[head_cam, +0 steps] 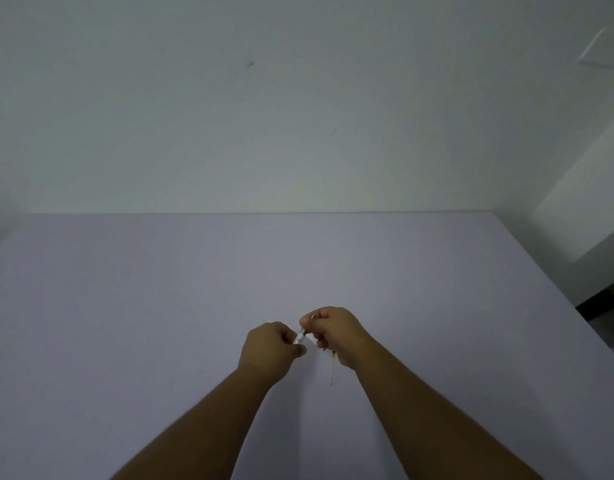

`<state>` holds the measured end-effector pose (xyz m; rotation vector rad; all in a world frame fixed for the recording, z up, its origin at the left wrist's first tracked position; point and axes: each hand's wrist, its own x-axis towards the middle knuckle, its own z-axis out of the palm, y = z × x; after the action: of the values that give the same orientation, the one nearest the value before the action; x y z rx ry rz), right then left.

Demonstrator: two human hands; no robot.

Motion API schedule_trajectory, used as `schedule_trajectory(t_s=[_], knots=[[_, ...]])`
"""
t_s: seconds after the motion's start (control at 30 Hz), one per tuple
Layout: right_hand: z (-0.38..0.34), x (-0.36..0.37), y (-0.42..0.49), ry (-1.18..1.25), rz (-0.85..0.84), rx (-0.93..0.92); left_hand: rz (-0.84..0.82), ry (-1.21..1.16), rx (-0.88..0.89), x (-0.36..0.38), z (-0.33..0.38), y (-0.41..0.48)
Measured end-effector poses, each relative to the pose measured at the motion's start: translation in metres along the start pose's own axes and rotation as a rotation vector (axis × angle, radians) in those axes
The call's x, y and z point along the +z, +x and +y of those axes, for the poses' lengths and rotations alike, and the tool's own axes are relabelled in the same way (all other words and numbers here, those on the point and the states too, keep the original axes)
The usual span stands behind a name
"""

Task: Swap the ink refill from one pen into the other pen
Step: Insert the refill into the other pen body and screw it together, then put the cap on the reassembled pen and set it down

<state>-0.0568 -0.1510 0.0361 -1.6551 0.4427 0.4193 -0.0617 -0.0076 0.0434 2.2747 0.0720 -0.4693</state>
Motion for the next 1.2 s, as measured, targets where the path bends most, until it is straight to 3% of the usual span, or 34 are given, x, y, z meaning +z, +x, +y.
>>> schedule_trajectory(t_s=[0.33, 0.43, 0.5, 0.67, 0.97, 1.1, 1.2], knots=[[-0.004, -0.003, 0.010, -0.057, 0.007, 0.071, 0.012, -0.040, -0.070, 0.004, -0.005, 0.007], [-0.005, -0.014, 0.022, -0.051, 0.175, 0.027, 0.012, -0.068, -0.129, 0.002, -0.014, 0.012], [-0.001, -0.023, 0.032, -0.295, 0.264, -0.038, 0.024, -0.097, -0.156, 0.001, -0.022, 0.015], [0.021, -0.012, 0.047, -0.802, 0.202, -0.045, 0.034, -0.134, -0.196, 0.002, -0.034, 0.021], [0.045, 0.010, 0.061, -1.101, 0.209, -0.179, -0.007, -0.149, -0.209, 0.003, -0.040, 0.025], [0.043, 0.012, 0.062, -1.040, 0.234, -0.152, -0.020, -0.143, -0.214, 0.001, -0.040, 0.026], [0.032, 0.010, 0.064, -0.647, 0.278, -0.082, -0.029, -0.137, -0.215, 0.000, -0.039, 0.025]])
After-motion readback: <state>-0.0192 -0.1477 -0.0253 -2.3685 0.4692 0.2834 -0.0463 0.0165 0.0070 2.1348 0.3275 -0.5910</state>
